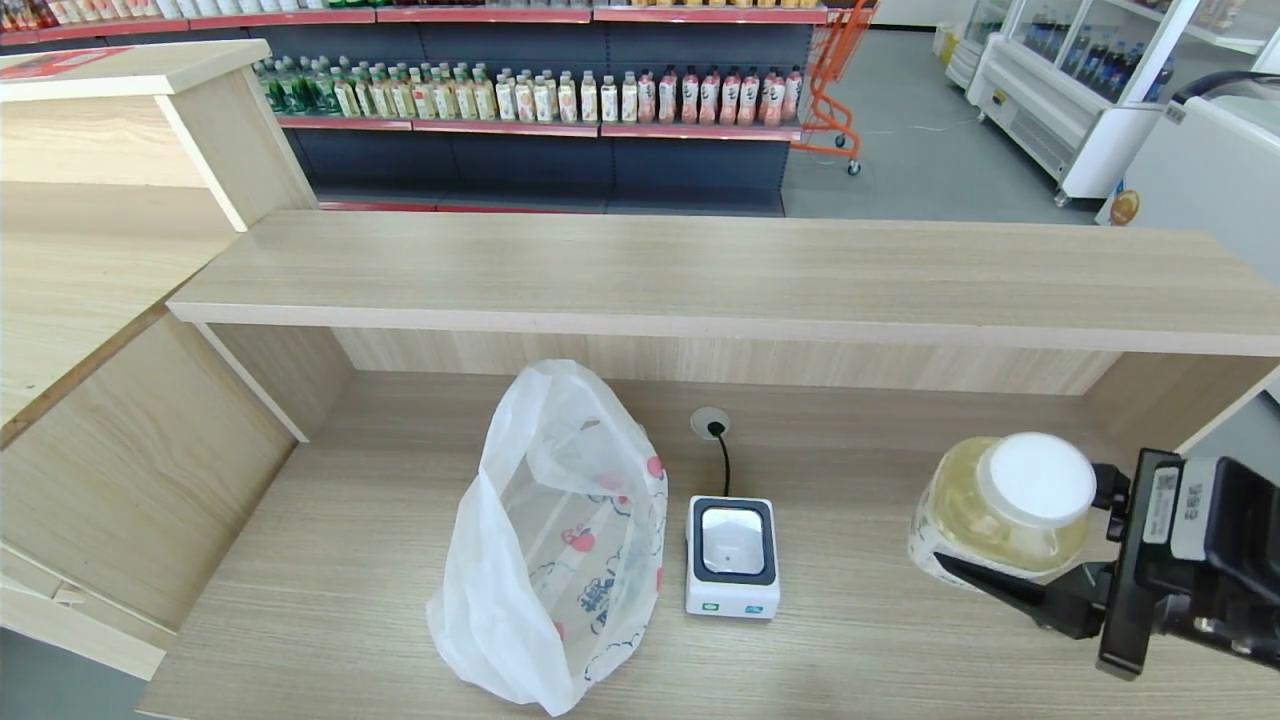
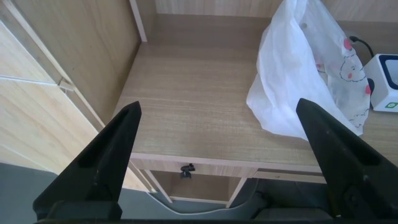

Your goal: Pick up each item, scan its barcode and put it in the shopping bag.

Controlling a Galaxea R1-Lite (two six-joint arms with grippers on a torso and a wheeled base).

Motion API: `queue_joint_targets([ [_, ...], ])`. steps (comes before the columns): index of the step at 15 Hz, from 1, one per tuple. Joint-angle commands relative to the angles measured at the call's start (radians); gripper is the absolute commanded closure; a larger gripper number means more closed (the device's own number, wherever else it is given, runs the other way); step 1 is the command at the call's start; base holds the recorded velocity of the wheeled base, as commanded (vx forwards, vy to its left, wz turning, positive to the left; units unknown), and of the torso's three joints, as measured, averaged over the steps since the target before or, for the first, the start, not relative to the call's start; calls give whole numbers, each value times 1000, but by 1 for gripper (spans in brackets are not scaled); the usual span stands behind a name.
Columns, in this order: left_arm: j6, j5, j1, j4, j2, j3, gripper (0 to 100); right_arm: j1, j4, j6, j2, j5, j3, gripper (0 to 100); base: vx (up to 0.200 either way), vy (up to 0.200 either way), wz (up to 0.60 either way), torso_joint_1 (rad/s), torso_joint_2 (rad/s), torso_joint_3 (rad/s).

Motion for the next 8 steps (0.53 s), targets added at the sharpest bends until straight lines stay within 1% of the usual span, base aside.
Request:
queue_joint_targets([
  [1, 0, 1, -1, 0, 0, 0, 0, -13, -4, -47, -21, -14, 26, 100, 0, 0, 0, 0, 0, 0],
  [5, 1, 1, -1, 0, 0, 0, 0, -13, 1, -73, -48, -34, 43, 100, 0, 0, 0, 0, 0, 0],
  [7, 1, 1, 1, 0, 0, 0, 0, -13, 2, -53, -56, -30, 52, 100, 0, 0, 0, 0, 0, 0],
  [8, 0, 1, -1, 0, 0, 0, 0, -8, 2, -20, -65, -27, 58, 100, 0, 0, 0, 0, 0, 0],
])
